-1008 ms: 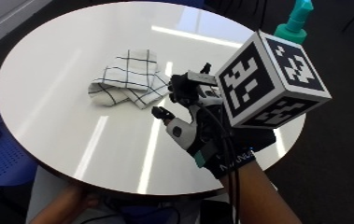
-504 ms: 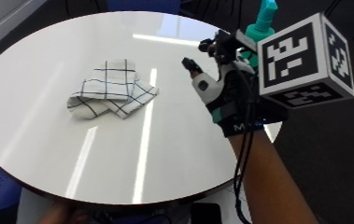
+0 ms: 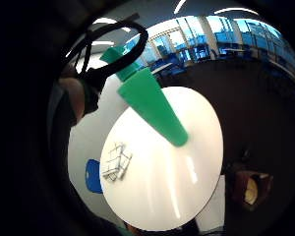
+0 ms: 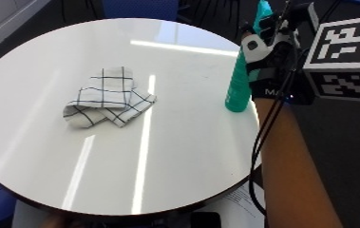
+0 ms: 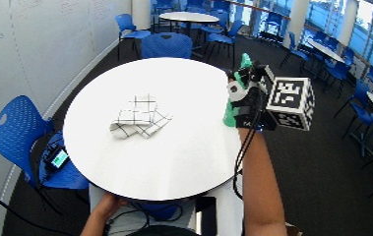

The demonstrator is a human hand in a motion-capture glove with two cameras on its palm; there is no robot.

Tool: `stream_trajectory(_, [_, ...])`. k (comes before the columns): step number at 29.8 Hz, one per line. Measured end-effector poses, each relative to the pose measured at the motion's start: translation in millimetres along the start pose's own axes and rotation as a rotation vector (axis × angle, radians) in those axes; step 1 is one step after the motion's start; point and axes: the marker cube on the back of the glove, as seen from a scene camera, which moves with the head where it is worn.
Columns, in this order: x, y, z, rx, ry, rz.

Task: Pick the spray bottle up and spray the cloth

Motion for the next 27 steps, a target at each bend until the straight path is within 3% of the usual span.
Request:
stream_trajectory(8, [40.1, -19.0, 17.6, -0.017, -0.110, 0.194])
stream_trajectory(13, [67.4, -29.8, 35.6, -0.123, -0.167, 0.303])
stream_trajectory(27, [86.0, -43.9, 64.8, -0.264, -0.220, 0.438])
